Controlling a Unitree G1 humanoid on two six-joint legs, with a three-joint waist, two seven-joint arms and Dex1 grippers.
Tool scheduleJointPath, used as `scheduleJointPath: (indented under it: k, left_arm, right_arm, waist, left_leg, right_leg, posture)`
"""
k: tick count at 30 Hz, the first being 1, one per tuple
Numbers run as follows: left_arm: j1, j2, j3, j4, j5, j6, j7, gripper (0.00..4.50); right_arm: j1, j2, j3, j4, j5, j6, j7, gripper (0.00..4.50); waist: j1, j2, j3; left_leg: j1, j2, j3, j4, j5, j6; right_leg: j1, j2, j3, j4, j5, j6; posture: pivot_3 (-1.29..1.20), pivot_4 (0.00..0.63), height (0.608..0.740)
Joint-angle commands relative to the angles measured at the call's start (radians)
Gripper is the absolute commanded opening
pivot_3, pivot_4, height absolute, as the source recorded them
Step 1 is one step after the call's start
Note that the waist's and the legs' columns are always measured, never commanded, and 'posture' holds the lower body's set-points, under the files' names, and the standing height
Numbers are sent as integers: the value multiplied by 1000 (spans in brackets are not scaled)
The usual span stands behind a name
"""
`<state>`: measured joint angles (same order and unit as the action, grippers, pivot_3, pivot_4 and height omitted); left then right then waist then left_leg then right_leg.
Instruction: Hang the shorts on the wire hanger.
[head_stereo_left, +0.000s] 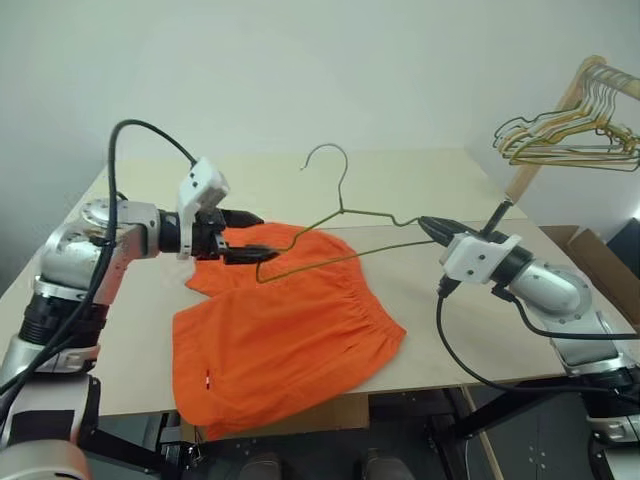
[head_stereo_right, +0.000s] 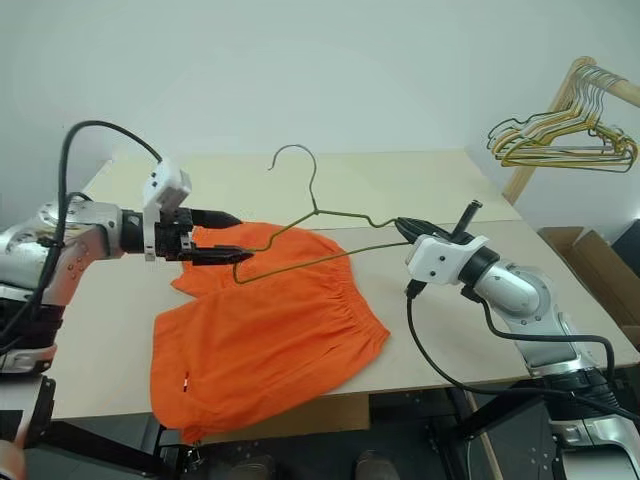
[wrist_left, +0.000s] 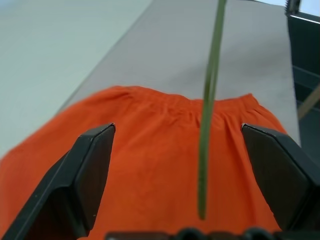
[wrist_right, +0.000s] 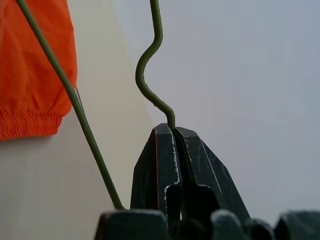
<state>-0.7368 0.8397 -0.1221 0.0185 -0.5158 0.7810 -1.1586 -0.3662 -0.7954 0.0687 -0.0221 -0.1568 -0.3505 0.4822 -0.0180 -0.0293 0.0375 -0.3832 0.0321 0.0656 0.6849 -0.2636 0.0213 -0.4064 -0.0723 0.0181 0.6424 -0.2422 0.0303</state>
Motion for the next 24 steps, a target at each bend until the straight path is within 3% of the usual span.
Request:
scheduleJointPath:
  k: [1,12,13,19,24]
  left_arm:
    - [-13,6,-25,-10,11,-16,-64,4333]
    - [24,-35,-79,24,109,-78,-66,4333]
    - [29,-42,-73,26,107,-79,-63,4184]
    - [44,-50,-65,27,115,-103,-83,2584]
    - [46,-51,-56,30,116,-108,-87,852]
  right_arm:
    - [-31,3,-37,-38,8,-19,7,3]
    - [-43,20,-59,-103,37,29,38,3]
    - [-43,21,-62,-107,40,33,41,0]
    - [-54,26,-74,-126,59,60,55,0]
    - [-52,26,-82,-125,59,61,70,0]
  waist:
    - [0,0,0]
    - [-1,0,0]
    - [-1,0,0]
    - [-1,0,0]
    - [-1,0,0]
  left_leg:
    - [0,0,0,0,0,0]
    - [0,0,0,0,0,0]
    - [0,0,0,0,0,0]
    - [0,0,-1,0,0,0]
    - [0,0,-1,0,0,0]
  right_leg:
    - [0,0,0,0,0,0]
    - [0,0,0,0,0,0]
    - [0,0,0,0,0,0]
    - [0,0,0,1,0,0]
    - [0,0,0,1,0,0]
  posture:
    - [-10,0,740]
    - [-17,0,740]
    - [-17,0,740]
    - [-19,0,740]
    - [-15,0,740]
